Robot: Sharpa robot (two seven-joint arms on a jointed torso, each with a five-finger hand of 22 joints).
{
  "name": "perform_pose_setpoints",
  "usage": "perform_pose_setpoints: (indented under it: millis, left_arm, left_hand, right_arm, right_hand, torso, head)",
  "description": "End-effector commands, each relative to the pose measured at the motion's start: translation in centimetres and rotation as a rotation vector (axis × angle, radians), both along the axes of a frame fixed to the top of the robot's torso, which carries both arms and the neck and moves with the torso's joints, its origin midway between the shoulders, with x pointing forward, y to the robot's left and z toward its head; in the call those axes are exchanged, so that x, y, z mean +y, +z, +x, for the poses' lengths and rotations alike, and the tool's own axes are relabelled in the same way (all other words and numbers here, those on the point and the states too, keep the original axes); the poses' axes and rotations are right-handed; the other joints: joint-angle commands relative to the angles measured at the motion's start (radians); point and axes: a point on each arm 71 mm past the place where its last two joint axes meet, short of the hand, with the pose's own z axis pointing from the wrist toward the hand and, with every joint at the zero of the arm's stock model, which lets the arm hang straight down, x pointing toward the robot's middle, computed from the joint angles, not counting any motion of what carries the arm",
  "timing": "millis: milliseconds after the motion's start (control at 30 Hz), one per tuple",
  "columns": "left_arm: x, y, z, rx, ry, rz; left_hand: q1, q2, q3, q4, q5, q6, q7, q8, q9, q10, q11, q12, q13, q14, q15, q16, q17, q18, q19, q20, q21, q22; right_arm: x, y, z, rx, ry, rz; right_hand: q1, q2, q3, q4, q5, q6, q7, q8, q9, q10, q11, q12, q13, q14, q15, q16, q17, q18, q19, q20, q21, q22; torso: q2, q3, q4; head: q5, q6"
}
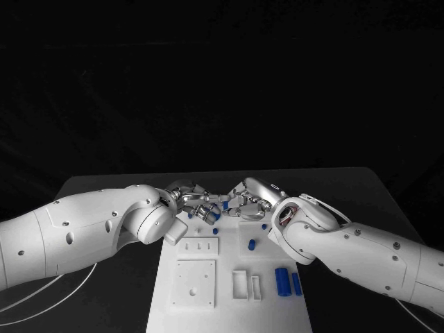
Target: Assemble the parts on the task board
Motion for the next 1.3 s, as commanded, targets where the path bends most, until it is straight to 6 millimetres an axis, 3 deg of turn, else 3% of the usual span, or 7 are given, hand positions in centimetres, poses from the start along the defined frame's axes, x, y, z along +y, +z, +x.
perform_pose_setpoints:
  millis: [33, 933, 1300]
  left_arm:
    - [-0.44, -0.07, -0.21, 0.02, -0.038, 0.004]
    - [-0.73, -0.43, -0.49, 0.053, -0.091, 0.052]
    - [-0.71, -0.4, -0.42, 0.048, -0.089, 0.05]
  left_hand:
    - [0.004, 0.014, -0.002, -0.008, 0.0, 0.011, -0.003, -0.004, 0.001, -0.01, 0.001, 0.005, 0.001, -0.007, 0.0, -0.004, -0.002, -0.009, 0.004, 0.004, -0.005, -0.002]
    - [0.016, 0.036, -0.009, -0.022, 0.004, 0.039, -0.015, -0.004, 0.002, 0.004, -0.006, 0.006, 0.002, -0.003, -0.004, 0.004, 0.003, -0.011, 0.006, 0.0, 0.0, 0.001]
    - [0.077, 0.1, 0.035, -0.059, 0.037, 0.067, -0.03, -0.004, 0.003, 0.025, -0.017, 0.002, 0.0, -0.005, -0.009, 0.01, 0.006, -0.013, 0.003, -0.005, 0.008, 0.007]
  right_arm:
    - [0.3, -0.04, -0.13, 0.0, 0.013, -0.015]
    - [0.9, -0.69, -0.13, 0.017, 0.024, -0.031]
    - [1.0, -1.0, -0.18, 0.026, 0.029, -0.04]
  right_hand:
    - [-0.001, -0.005, 0.0, 0.003, 0.002, 0.008, -0.002, 0.007, 0.001, 0.003, -0.004, -0.004, -0.001, -0.001, -0.009, -0.006, -0.001, 0.002, 0.036, -0.007, -0.002, 0.079]
    - [-0.001, -0.005, 0.001, 0.004, 0.004, 0.01, -0.003, 0.007, 0.001, 0.002, -0.004, -0.005, -0.002, -0.001, -0.009, -0.008, -0.002, 0.001, 0.037, -0.007, -0.004, 0.078]
    - [-0.001, -0.004, 0.0, 0.003, 0.005, 0.013, -0.003, 0.007, 0.001, 0.001, -0.004, -0.005, -0.002, -0.001, -0.009, -0.009, -0.003, 0.001, 0.037, -0.007, -0.004, 0.078]
  torso:
    - [0.0, -0.0003, 0.0]
    - [0.0, 0.0004, -0.0004]
    - [0.001, -0.0004, -0.0003]
  head:
    - [0.001, -0.001]
    - [-0.001, -0.004]
    - [-0.002, -0.005]
